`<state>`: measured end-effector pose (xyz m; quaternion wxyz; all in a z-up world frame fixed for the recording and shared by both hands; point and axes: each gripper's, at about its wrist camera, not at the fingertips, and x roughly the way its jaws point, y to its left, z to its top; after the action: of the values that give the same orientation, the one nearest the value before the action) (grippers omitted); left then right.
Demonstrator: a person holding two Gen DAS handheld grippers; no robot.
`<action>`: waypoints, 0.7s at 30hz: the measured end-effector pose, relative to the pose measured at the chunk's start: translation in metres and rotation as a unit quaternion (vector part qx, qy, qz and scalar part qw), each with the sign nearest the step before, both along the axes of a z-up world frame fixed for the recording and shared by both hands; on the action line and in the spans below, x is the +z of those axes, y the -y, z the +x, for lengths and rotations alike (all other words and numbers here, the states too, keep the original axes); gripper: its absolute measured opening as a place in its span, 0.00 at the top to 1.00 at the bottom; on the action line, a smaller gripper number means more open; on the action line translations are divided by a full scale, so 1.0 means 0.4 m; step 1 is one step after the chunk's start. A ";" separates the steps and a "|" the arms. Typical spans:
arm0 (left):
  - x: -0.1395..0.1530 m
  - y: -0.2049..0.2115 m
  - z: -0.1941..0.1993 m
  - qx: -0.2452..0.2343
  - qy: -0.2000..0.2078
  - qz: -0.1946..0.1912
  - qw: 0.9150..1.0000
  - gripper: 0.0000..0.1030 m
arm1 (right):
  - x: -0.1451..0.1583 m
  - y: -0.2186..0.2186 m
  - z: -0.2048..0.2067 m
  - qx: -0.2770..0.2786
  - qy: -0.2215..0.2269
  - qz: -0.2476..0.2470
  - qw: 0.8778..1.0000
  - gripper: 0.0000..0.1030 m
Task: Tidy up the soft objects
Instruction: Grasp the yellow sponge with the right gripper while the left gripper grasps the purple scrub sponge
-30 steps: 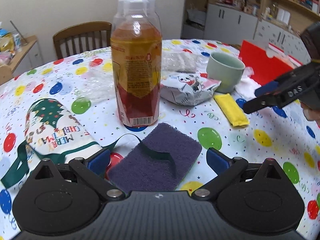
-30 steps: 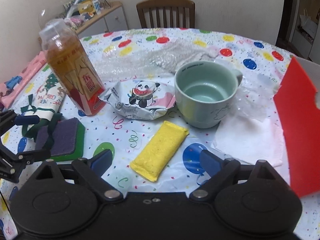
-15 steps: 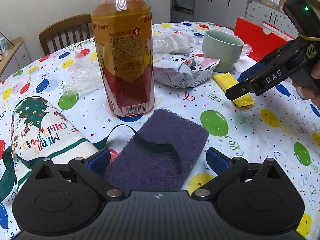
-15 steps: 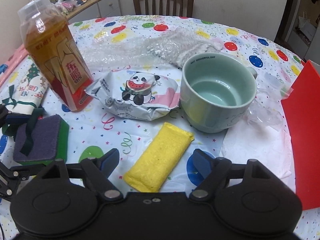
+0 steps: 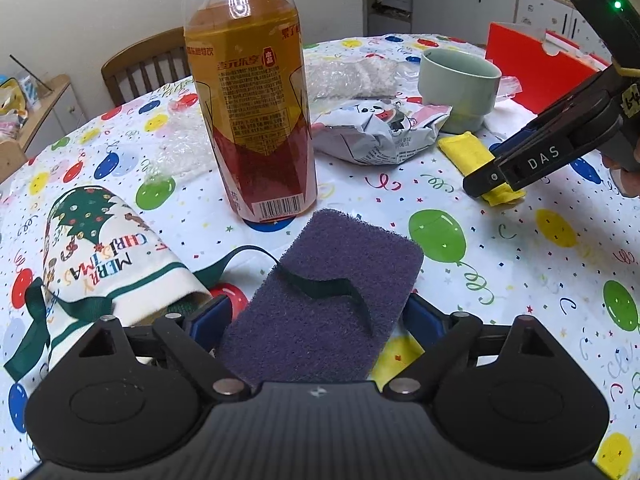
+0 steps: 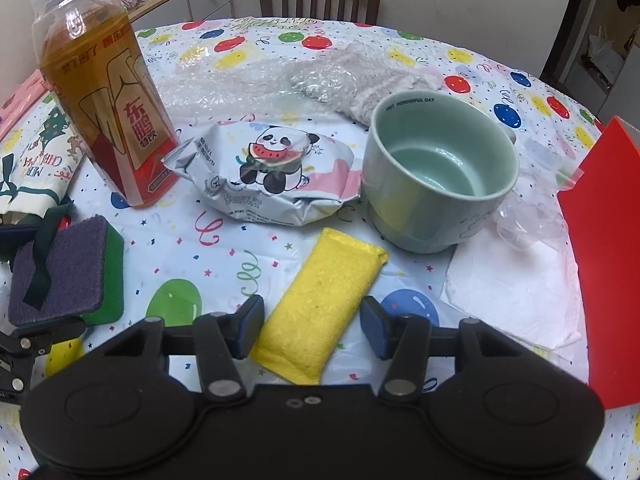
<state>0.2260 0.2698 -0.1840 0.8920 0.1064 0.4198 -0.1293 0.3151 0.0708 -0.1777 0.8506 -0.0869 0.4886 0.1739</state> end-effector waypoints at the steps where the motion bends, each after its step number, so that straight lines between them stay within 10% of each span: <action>1: 0.001 0.003 -0.002 0.005 -0.002 0.000 1.000 0.10 | 0.001 0.002 0.000 -0.001 0.000 0.002 1.000 0.54; 21: 0.033 0.047 -0.067 0.112 -0.027 -0.101 0.988 0.12 | 0.047 0.083 -0.084 0.000 0.016 0.048 0.999 0.63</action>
<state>0.1992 0.2510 -0.1709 0.8953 -0.0353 0.4380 -0.0736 0.2814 0.0374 -0.1588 0.8613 -0.0492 0.4662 0.1958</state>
